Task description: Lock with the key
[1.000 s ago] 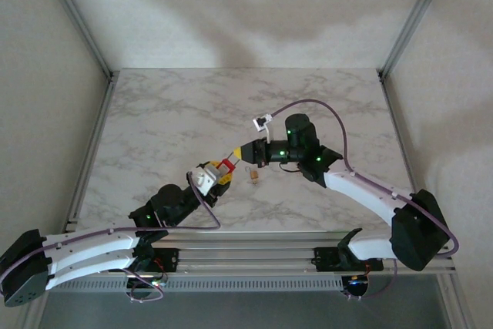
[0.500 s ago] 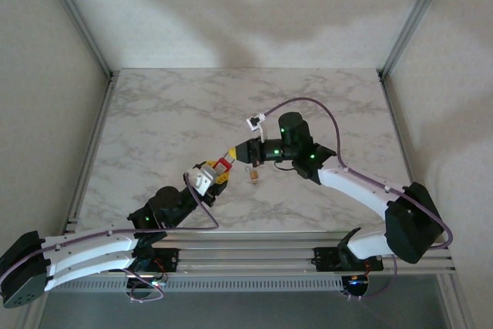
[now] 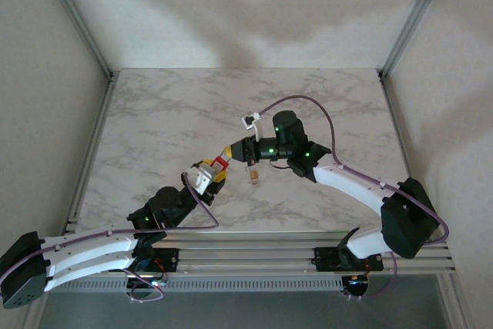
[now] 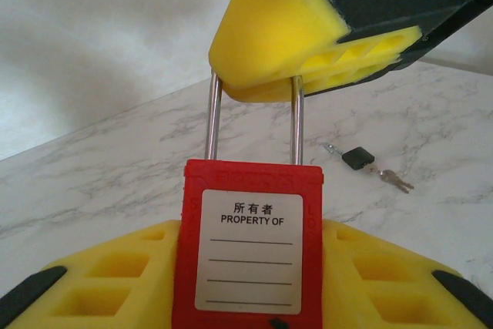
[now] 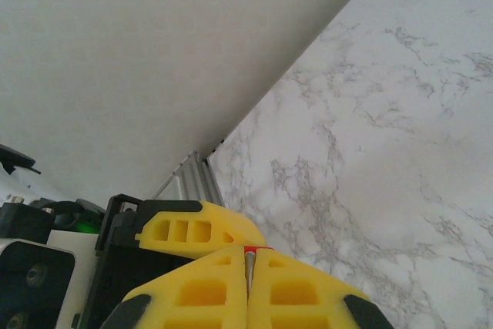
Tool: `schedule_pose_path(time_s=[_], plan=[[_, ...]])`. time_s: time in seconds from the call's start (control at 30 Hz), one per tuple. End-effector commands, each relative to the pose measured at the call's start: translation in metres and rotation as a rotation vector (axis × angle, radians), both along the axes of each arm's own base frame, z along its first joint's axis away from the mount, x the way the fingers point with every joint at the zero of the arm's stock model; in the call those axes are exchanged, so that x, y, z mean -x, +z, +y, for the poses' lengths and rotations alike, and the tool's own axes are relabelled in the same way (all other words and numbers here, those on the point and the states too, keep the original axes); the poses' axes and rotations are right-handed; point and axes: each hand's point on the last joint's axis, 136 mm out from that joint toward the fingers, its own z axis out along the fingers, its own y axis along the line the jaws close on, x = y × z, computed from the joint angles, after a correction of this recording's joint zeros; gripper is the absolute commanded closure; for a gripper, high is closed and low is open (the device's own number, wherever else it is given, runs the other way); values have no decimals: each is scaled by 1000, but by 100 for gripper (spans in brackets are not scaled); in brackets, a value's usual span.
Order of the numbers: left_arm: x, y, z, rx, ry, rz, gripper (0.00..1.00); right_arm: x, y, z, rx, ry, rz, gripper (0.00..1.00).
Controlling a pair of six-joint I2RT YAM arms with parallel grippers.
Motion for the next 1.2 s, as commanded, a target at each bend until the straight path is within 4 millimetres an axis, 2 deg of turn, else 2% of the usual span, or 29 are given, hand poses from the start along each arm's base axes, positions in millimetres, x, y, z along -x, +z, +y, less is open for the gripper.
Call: schedule_pose_path(time_s=[0.0, 0.2, 0.6, 0.93, 1.17], plan=[[7, 85, 6, 282, -16, -160, 100, 56, -41, 15, 110, 190, 114, 100], [7, 91, 13, 318, 1, -171, 100, 64, -48, 21, 153, 225, 100, 100], [14, 119, 27, 446, -9, -206, 100, 81, -54, 29, 177, 300, 103, 100], [13, 128, 34, 468, 2, -213, 100, 90, -64, 34, 220, 349, 112, 100], [11, 125, 37, 467, 16, -207, 100, 85, -63, 33, 240, 318, 88, 100]])
